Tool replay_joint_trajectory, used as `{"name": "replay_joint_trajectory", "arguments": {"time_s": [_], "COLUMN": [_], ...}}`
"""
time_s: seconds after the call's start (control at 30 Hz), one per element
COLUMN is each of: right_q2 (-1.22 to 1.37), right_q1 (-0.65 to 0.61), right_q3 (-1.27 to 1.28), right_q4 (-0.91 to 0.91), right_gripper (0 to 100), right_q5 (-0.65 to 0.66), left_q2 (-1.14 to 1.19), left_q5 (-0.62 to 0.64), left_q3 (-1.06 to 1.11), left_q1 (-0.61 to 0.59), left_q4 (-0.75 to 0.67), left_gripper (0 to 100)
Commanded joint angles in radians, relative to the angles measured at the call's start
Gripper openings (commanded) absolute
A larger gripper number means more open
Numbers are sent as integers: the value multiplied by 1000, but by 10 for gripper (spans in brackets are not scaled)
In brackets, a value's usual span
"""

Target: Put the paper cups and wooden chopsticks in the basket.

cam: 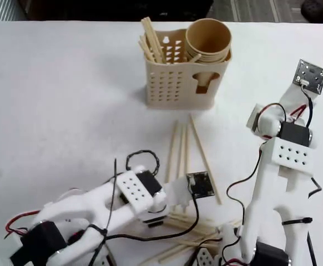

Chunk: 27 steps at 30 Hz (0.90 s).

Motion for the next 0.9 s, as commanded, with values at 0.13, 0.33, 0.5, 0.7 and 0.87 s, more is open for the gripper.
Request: {"name": "replay_joint_trajectory", "arguments": {"time_s": [0.13, 0.33, 0.5, 0.7, 0.87], "right_q2": [-35, -36, -38, -36, -36], "right_q1": [5, 5, 5, 5, 5], "right_q3": [-5, 12, 12, 12, 12], "right_q4": [-15, -21, -21, -21, -21], "right_gripper": [19, 19, 19, 19, 19], "right_q5": [-6, -3, -3, -3, -3], "left_q2": [-1, -10, -12, -12, -1], "left_q5": [9, 5, 3, 3, 5], "left_q3": [0, -3, -51, -84, -61], "left_q1": [12, 12, 7, 7, 7], "left_q4": [-12, 26, 115, 114, 63], "left_gripper": [61, 23, 23, 25, 91]}}
